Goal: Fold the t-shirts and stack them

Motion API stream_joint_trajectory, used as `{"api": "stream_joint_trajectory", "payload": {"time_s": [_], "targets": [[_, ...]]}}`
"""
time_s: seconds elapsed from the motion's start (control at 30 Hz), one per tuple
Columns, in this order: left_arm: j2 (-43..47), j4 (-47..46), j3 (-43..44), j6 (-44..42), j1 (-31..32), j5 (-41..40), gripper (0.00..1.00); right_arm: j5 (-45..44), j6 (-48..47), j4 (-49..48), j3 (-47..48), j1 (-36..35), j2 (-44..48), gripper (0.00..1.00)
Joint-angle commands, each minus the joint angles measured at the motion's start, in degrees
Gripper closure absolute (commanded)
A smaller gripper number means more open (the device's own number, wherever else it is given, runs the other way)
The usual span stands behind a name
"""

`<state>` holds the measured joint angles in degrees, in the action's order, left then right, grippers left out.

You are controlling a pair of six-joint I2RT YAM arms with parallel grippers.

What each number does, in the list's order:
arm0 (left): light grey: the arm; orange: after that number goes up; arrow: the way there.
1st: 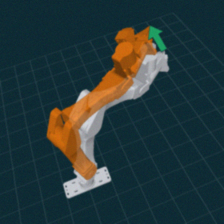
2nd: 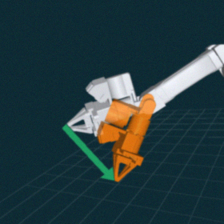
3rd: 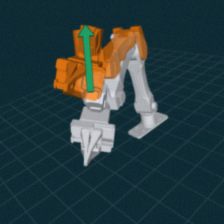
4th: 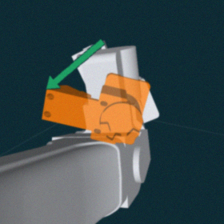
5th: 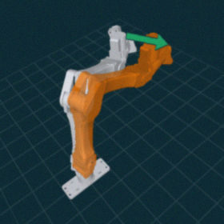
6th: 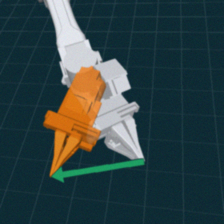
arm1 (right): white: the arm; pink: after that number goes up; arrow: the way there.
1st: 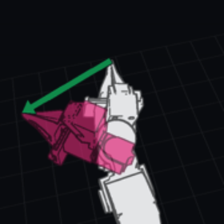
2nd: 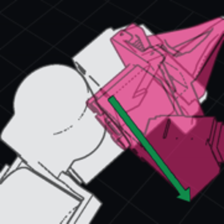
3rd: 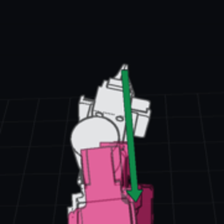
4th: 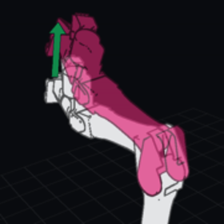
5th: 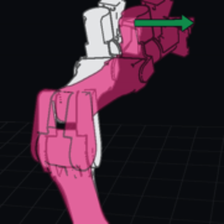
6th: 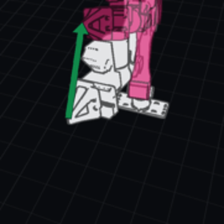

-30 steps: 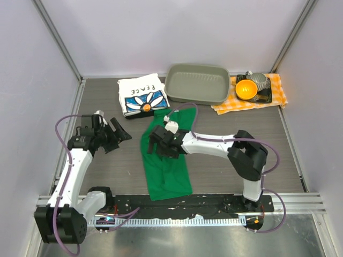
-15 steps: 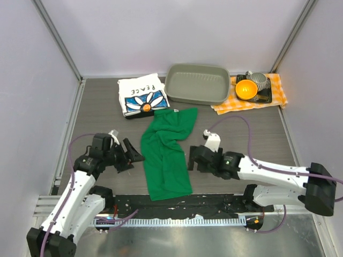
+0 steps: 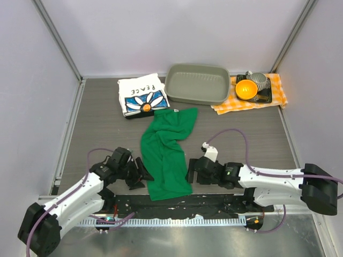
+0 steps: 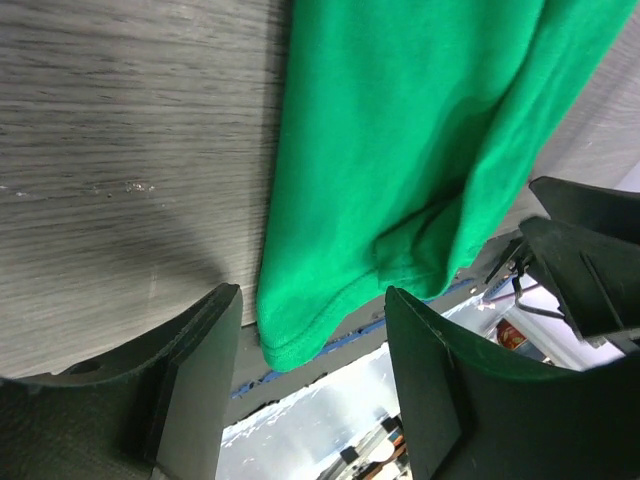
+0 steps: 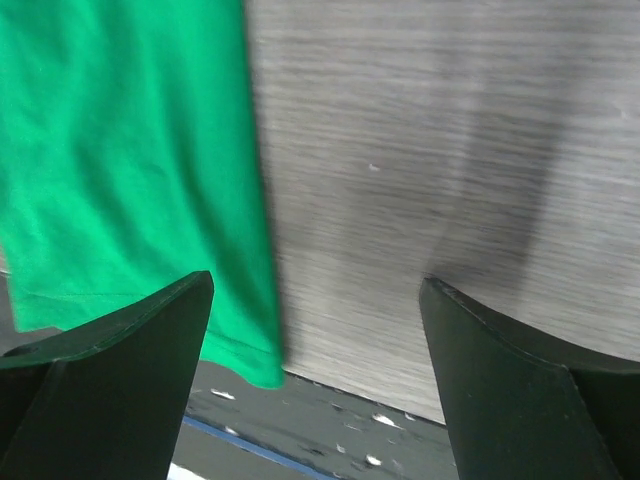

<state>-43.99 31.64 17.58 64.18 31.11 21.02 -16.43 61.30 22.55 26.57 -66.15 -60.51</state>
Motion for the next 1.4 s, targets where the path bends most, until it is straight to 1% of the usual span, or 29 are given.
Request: {"api": "stream_joint_trajectory", "payload": {"time_s": [0.0,0.1,0.3,0.53,0.67,0.77,0.9,0.97,1.0,1.03,1.1,1.17,1.37], "targets": [[-2.06,-7.55,-1.32,4.11,1.93,0.34,0.39,4.72,2.51,-9.71,-0.37,-1.52,-3.73,0.09],[-3.12,-7.73,-1.76,4.9,3.34,0.6,0.42,5.61,3.12,-10.94,-0.64,-1.96,-5.4,0.09],[-1.72,-7.21,-3.87,7.53,6.23,2.36,0.48,6.76,4.79,-12.61,-2.31,-2.4,-4.62,0.09],[5.22,-2.64,-6.6,11.49,11.42,1.4,0.46,8.25,5.5,-11.91,-2.92,-3.46,-3.21,0.1],[9.18,1.31,-7.3,12.02,11.6,0.78,0.46,7.81,6.29,-11.65,-3.71,-3.9,-2.59,0.1],[10.5,1.58,-8.18,13.07,11.6,-0.18,0.47,7.72,6.64,-11.82,-3.98,-4.07,-2.59,0.1],[8.49,0.01,-8.53,13.07,11.6,-1.41,0.49,7.72,7.08,-12.35,-4.07,-4.16,-2.68,0.11],[5.85,-1.92,-8.36,12.64,11.6,-1.33,0.51,7.99,7.52,-13.31,-4.68,-4.34,-2.68,0.11],[4.89,-2.45,-8.18,12.46,11.6,-1.5,0.51,8.34,8.13,-13.75,-4.86,-4.34,-2.68,0.12],[3.4,-3.42,-8.09,12.37,11.6,-1.42,0.52,8.6,8.48,-14.8,-5.21,-4.43,-2.6,0.15],[1.98,-4.39,-8.09,12.11,11.69,-1.15,0.57,9.3,9.36,-16.12,-6.35,-4.51,-2.59,0.18],[0.75,-5.79,-8.18,12.02,11.6,-0.98,0.59,10.09,9.54,-17.27,-7.14,-4.78,-2.77,0.19],[-0.31,-7.03,-8.62,11.93,11.78,-0.63,0.59,11.59,10.77,-19.55,-8.55,-6.27,-3.56,0.21]]}}
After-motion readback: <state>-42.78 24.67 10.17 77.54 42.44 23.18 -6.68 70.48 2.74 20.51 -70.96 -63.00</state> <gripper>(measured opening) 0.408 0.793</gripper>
